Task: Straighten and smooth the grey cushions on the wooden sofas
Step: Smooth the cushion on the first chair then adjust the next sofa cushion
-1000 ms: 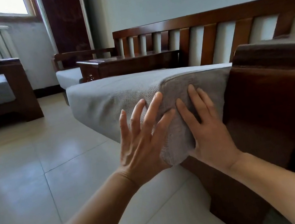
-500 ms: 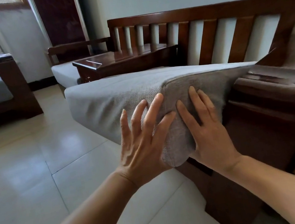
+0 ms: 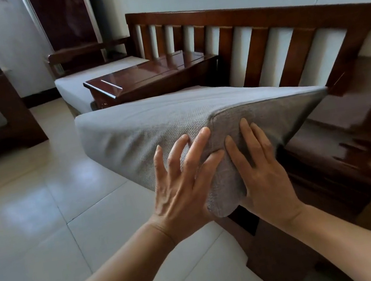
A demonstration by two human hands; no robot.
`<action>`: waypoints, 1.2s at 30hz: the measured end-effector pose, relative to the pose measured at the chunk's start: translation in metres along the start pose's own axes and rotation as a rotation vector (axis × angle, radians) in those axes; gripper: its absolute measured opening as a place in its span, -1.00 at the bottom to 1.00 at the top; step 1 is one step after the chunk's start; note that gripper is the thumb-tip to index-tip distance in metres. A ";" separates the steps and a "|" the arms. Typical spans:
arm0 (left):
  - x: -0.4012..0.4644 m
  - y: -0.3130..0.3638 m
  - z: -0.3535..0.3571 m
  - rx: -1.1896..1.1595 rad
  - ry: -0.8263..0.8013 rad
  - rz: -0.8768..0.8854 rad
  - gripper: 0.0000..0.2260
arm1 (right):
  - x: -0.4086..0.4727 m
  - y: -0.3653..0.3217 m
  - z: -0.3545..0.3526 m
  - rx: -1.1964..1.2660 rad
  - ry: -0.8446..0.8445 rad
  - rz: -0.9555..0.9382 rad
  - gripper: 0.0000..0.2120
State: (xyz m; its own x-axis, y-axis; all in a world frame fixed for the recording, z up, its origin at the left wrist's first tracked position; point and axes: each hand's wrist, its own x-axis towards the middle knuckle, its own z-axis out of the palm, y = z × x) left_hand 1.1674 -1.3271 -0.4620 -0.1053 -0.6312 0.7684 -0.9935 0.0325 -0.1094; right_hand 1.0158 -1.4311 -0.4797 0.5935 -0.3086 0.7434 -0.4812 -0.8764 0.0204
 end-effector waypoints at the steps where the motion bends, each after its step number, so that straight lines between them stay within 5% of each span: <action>1: 0.007 0.000 -0.002 0.000 -0.006 -0.004 -0.20 | 0.006 0.003 -0.005 0.005 -0.001 0.001 -0.06; 6: 0.070 -0.006 -0.023 -0.058 0.019 -0.120 -0.15 | 0.070 0.019 -0.042 0.098 -0.033 -0.023 -0.28; 13: 0.138 -0.054 -0.043 -0.026 -0.192 -0.411 -0.01 | 0.202 0.025 -0.060 0.052 -0.510 -0.135 0.08; 24: 0.139 -0.081 -0.031 -0.129 -0.110 -0.368 -0.07 | 0.209 0.024 -0.037 0.065 -0.391 -0.059 0.04; 36: 0.203 -0.160 -0.068 -0.073 -0.375 -0.505 -0.01 | 0.328 0.008 -0.043 -0.011 -0.715 -0.005 0.12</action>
State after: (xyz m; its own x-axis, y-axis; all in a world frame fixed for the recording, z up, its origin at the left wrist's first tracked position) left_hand 1.3025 -1.4082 -0.2459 0.3870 -0.8108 0.4391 -0.9184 -0.2962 0.2625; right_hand 1.1783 -1.5229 -0.2070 0.8717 -0.4745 0.1225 -0.4814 -0.8759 0.0322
